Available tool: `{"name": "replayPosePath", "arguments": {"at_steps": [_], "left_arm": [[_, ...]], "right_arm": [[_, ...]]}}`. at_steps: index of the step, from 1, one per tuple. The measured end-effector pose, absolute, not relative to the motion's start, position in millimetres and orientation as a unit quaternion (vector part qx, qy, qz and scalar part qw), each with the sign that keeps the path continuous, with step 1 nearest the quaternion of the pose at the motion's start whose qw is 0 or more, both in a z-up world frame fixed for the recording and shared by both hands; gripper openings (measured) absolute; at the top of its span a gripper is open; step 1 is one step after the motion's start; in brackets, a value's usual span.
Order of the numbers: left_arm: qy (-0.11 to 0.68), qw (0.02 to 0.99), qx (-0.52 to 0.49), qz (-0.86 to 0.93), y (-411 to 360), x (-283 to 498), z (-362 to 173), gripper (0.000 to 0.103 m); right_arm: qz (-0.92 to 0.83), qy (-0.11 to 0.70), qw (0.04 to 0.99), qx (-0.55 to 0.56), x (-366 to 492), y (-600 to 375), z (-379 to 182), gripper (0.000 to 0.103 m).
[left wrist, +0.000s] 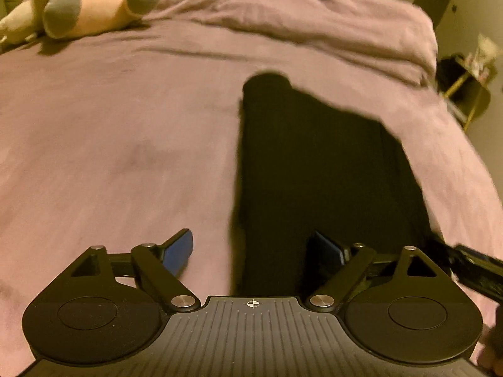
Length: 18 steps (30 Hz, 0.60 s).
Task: Fold small clothes
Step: 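Open the right gripper and pull both grippers back from the shirt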
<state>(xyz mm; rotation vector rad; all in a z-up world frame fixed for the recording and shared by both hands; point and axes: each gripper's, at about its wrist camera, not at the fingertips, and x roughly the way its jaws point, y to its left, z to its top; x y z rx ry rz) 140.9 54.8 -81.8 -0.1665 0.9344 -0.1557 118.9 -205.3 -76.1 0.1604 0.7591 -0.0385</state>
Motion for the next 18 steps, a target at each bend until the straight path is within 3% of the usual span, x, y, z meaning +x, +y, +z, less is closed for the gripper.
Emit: {"name": "replayPosePath", "arguments": {"at_steps": [2,4,7,18], "left_arm": [[0.462,0.881,-0.072,-0.070,55.3,117.1,-82.0,0.093],[0.480,0.873,-0.065,-0.064,56.3,98.4,-82.7,0.094],[0.503,0.860,-0.059,-0.066,54.9,85.9,-78.0,0.094],[0.496,0.867,-0.005,-0.052,50.9,75.6,-41.9,0.095]], "right_arm": [[-0.005,0.399,0.910,0.108,84.8,-204.1,-78.8,0.084],[-0.006,0.434,0.894,0.109,58.0,-196.8,-83.4,0.085],[-0.007,0.480,0.872,0.097,37.8,-182.4,-85.2,0.097],[-0.034,0.511,0.859,-0.001,46.8,-140.4,-44.9,0.099]]}}
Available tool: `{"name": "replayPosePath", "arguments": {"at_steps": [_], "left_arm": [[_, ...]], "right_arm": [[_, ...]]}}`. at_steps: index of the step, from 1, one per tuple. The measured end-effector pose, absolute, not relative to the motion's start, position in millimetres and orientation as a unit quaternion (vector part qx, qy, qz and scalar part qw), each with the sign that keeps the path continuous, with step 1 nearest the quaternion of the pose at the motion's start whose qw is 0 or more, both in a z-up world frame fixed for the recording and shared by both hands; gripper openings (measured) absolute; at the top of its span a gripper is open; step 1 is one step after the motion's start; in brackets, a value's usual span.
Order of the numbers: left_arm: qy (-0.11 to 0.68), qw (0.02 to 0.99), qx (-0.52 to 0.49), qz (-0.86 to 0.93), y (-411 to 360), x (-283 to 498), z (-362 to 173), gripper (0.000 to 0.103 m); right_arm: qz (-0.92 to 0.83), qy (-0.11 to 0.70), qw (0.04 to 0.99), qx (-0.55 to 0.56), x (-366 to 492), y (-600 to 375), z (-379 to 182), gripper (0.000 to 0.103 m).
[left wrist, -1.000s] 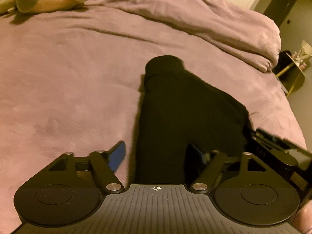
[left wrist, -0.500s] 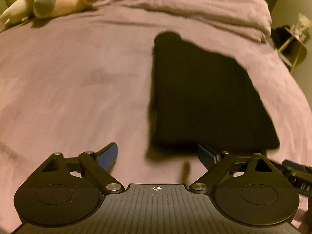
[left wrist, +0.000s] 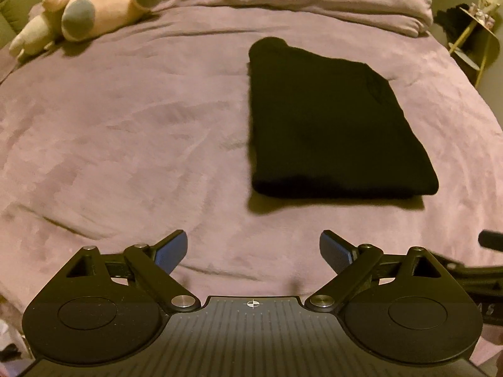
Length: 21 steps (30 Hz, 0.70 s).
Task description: Fold small clothes
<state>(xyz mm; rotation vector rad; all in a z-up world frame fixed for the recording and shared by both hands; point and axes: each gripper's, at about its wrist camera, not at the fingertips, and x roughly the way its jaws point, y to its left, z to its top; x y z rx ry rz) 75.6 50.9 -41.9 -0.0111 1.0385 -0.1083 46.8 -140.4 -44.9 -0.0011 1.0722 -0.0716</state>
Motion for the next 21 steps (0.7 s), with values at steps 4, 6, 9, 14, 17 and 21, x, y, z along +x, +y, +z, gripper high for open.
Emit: {"name": "replayPosePath", "arguments": {"at_steps": [4,6,9,14,17,21], "left_arm": [[0.493,0.868,-0.016,-0.051,55.5,78.3,-34.2,0.096],[0.488,0.871,-0.016,-0.050,55.8,80.2,-30.7,0.096],[0.484,0.874,-0.009,-0.050,55.1,83.8,-28.4,0.096],[0.484,0.873,-0.009,-0.053,54.3,85.6,-28.1,0.096],[0.485,0.873,0.005,-0.050,51.8,86.1,-28.6,0.096],[0.485,0.873,0.024,-0.047,45.9,85.2,-29.3,0.096]], "right_arm": [[-0.033,0.503,0.864,0.002,56.1,-136.1,-31.0,0.099],[-0.037,0.500,0.865,0.002,60.1,-134.6,-26.4,0.099],[-0.042,0.501,0.865,0.000,64.7,-131.2,-21.2,0.099],[-0.045,0.505,0.862,0.012,70.2,-132.4,-19.0,0.099],[-0.048,0.506,0.861,0.016,70.1,-133.5,-19.3,0.099],[-0.049,0.508,0.860,0.015,70.0,-134.0,-20.1,0.099]]}}
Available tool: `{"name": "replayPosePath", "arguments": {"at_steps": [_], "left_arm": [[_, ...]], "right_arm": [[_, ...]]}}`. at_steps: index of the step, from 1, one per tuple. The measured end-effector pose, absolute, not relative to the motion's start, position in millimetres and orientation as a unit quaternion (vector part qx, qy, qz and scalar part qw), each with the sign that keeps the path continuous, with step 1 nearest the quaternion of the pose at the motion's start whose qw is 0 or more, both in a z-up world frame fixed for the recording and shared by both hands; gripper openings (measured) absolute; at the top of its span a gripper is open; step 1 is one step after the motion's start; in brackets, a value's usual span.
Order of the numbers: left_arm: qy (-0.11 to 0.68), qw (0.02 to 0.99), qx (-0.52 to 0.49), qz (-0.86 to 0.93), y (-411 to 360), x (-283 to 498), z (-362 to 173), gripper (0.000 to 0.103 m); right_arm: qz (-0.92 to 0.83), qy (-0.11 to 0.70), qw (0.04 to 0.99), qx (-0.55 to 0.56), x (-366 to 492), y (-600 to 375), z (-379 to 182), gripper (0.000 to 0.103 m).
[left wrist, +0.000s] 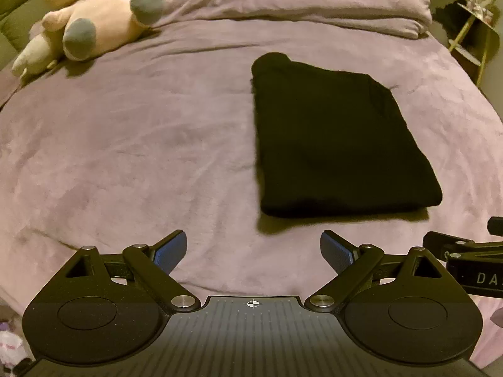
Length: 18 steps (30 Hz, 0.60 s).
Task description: Fold small clothes
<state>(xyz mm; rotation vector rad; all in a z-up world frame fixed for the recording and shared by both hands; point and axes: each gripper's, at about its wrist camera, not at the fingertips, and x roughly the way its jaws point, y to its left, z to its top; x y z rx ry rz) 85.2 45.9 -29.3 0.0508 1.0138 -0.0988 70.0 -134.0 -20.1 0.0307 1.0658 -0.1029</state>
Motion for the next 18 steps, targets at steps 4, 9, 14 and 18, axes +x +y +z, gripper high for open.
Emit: {"name": "replayPosePath", "arguments": {"at_steps": [4,9,14,18], "left_arm": [[0.488,0.871,0.026,-0.051,44.5,85.2,-28.7,0.096],[0.489,0.870,0.030,-0.052,43.7,84.5,-27.7,0.096],[0.491,0.869,0.030,-0.053,43.0,84.2,-27.6,0.096],[0.492,0.869,0.033,-0.051,41.2,83.9,-27.7,0.096]], "right_arm": [[-0.049,0.509,0.859,0.015,69.5,-134.4,-19.9,0.099],[-0.049,0.508,0.860,0.015,68.8,-134.3,-19.5,0.099],[-0.048,0.509,0.859,0.016,68.1,-135.4,-18.6,0.099],[-0.048,0.510,0.859,0.015,68.1,-135.3,-18.3,0.099]]}}
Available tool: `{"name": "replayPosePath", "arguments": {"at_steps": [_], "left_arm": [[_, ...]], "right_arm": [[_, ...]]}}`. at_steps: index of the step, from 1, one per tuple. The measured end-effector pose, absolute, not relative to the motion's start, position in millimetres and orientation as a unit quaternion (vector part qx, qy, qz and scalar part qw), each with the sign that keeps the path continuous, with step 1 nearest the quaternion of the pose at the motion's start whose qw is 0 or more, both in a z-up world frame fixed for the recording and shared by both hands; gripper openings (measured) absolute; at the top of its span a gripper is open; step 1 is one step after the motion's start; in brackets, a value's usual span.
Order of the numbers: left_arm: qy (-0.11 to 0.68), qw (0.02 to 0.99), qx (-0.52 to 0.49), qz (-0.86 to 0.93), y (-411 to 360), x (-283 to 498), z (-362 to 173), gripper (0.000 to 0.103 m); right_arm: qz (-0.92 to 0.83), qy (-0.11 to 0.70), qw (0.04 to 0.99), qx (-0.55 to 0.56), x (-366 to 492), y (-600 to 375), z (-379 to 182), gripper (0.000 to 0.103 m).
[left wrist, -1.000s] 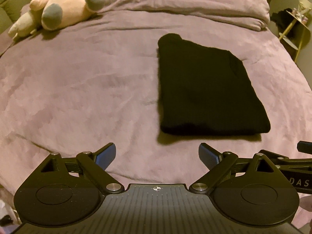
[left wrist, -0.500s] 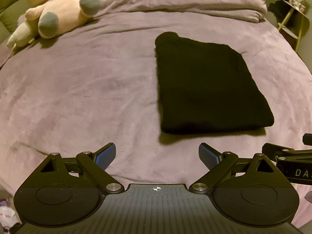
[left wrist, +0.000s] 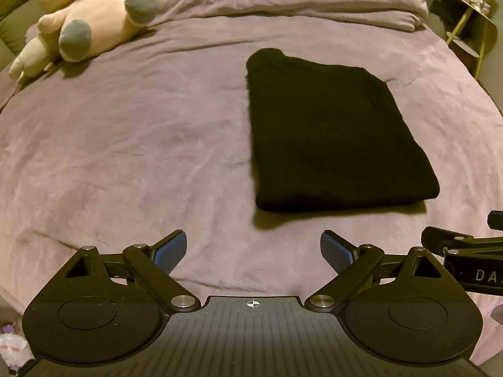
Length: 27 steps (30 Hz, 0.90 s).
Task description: Fold small clothes
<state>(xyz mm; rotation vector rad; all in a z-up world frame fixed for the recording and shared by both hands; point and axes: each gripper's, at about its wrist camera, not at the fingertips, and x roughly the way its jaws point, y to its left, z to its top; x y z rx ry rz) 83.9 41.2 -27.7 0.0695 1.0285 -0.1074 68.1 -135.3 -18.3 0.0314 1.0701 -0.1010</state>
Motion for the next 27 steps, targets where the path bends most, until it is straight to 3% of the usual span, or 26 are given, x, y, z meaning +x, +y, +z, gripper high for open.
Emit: {"name": "replayPosePath", "arguments": {"at_steps": [27], "left_arm": [[0.495,0.867,0.043,-0.050,40.1,84.5,-30.9,0.096]], "right_arm": [[-0.053,0.513,0.856,0.019,68.2,-139.2,-20.9,0.099]]}}
